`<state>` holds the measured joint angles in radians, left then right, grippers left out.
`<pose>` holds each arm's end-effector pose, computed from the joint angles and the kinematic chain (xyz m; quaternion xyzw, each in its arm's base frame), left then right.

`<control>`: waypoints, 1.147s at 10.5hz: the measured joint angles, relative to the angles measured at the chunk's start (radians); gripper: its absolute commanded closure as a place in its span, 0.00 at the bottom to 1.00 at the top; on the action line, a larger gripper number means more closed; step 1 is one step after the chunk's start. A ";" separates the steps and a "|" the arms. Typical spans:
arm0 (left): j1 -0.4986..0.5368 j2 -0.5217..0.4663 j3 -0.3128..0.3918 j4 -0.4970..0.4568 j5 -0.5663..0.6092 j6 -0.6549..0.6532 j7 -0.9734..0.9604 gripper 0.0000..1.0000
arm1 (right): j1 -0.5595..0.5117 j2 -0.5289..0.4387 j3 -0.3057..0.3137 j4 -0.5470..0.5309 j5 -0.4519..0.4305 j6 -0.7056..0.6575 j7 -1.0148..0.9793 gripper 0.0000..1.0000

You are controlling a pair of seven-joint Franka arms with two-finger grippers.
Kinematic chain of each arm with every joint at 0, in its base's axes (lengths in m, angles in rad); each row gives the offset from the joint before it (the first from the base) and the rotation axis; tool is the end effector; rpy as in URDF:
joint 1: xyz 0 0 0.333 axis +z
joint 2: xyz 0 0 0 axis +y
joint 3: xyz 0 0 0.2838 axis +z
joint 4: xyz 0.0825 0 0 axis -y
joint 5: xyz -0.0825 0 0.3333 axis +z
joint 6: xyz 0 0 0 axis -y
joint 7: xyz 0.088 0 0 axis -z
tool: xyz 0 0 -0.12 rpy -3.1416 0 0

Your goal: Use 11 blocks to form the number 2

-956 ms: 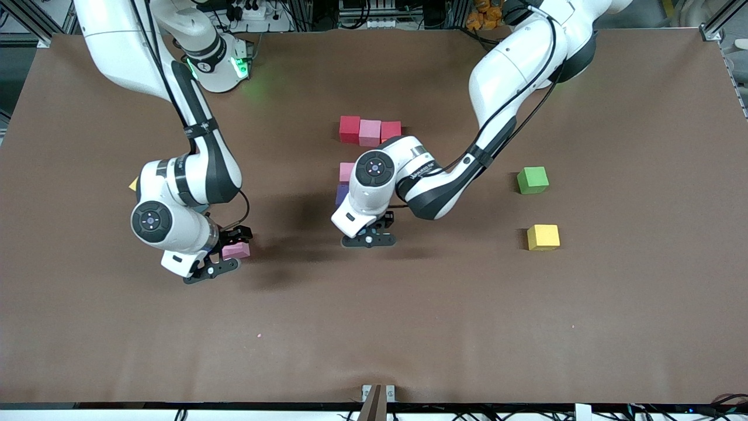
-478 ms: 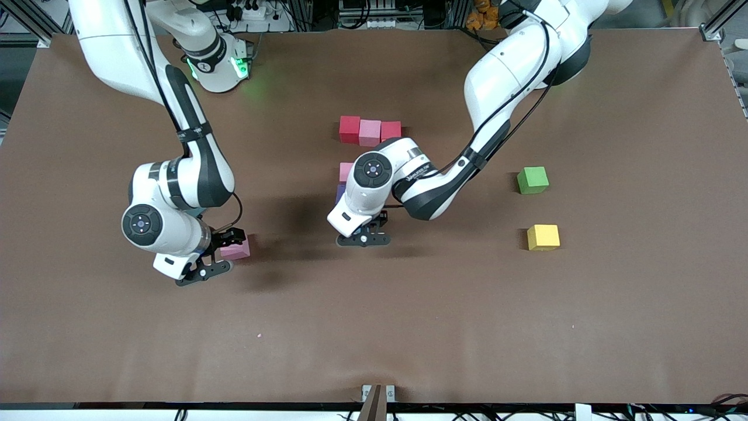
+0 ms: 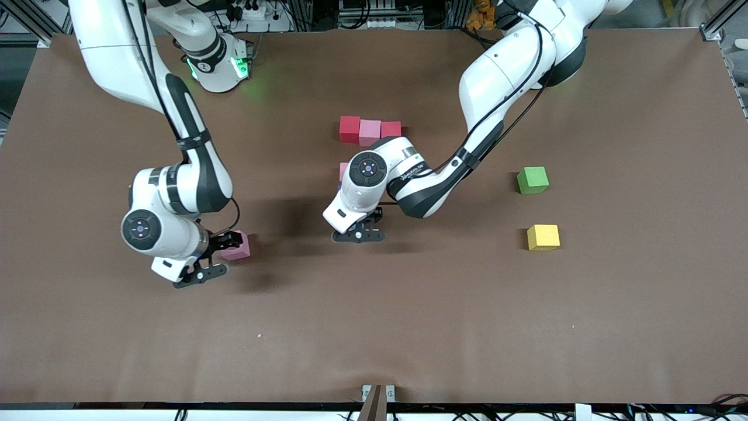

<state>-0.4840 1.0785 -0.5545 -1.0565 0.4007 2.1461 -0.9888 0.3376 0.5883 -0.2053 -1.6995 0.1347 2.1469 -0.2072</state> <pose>0.4912 -0.5222 0.2239 0.9955 0.0205 -0.0119 0.0917 0.5953 0.0964 0.2413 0.9879 0.1419 -0.0630 0.0013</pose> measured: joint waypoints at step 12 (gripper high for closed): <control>-0.011 0.023 0.013 0.000 -0.011 0.026 0.005 0.90 | 0.005 0.002 0.010 0.042 0.001 -0.010 0.040 0.00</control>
<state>-0.4948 1.1018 -0.5414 -1.0564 0.3897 2.1725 -0.9835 0.3424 0.5901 -0.1951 -1.6578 0.1352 2.1368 -0.1671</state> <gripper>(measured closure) 0.410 0.000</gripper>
